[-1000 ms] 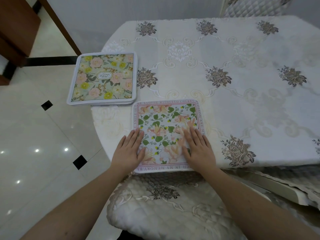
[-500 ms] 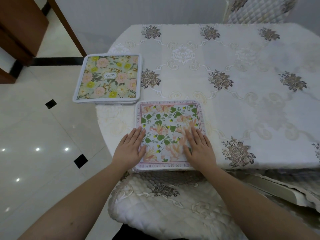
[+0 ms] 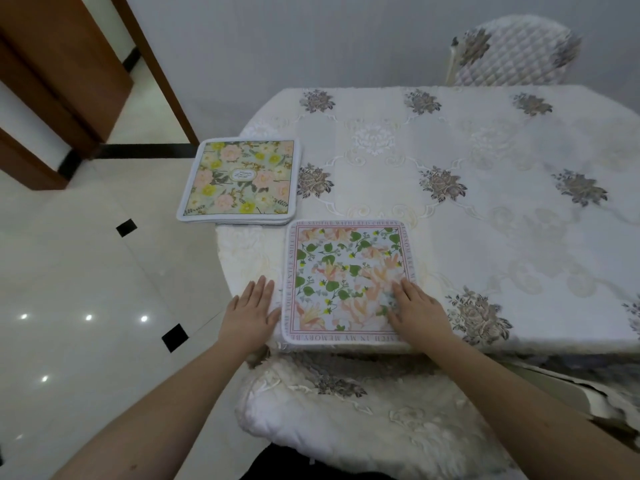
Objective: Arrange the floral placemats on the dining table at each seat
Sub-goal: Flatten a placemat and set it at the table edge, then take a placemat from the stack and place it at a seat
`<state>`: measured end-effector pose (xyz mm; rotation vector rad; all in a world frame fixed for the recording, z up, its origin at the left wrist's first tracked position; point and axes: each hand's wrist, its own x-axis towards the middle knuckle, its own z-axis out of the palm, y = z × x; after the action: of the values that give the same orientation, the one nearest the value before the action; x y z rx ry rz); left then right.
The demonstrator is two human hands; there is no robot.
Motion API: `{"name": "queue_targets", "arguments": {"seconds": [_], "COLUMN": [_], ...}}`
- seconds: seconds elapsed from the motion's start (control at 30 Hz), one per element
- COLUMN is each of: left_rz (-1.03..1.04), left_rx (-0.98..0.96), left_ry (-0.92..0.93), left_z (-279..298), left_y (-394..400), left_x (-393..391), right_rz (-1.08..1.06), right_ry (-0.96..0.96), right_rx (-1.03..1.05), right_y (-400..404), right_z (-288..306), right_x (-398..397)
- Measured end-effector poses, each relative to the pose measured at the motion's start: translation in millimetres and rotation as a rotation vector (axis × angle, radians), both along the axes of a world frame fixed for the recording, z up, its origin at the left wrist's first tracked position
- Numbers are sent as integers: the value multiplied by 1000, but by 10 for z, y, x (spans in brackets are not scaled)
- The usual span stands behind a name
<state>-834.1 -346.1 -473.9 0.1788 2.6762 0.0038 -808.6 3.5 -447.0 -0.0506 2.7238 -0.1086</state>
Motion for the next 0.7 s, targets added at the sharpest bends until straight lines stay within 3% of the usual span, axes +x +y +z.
{"name": "queue_targets", "arguments": {"seconds": [0.2,0.43,0.7], "left_rz": [29,31,-2], "left_rx": [-73,-66,55], "left_ry": [-94,12,188], "left_z": [368,708,934], "left_y": [44,-17,-414], "left_x": [97,302,984], "right_rz": [-69,-50,59], "right_ry": [-50,-108,29], "right_rx": [24,-46,-42], "right_y": [-208,-585,-1279], "right_z": [260,483,958], "right_x": [6,134,629]}}
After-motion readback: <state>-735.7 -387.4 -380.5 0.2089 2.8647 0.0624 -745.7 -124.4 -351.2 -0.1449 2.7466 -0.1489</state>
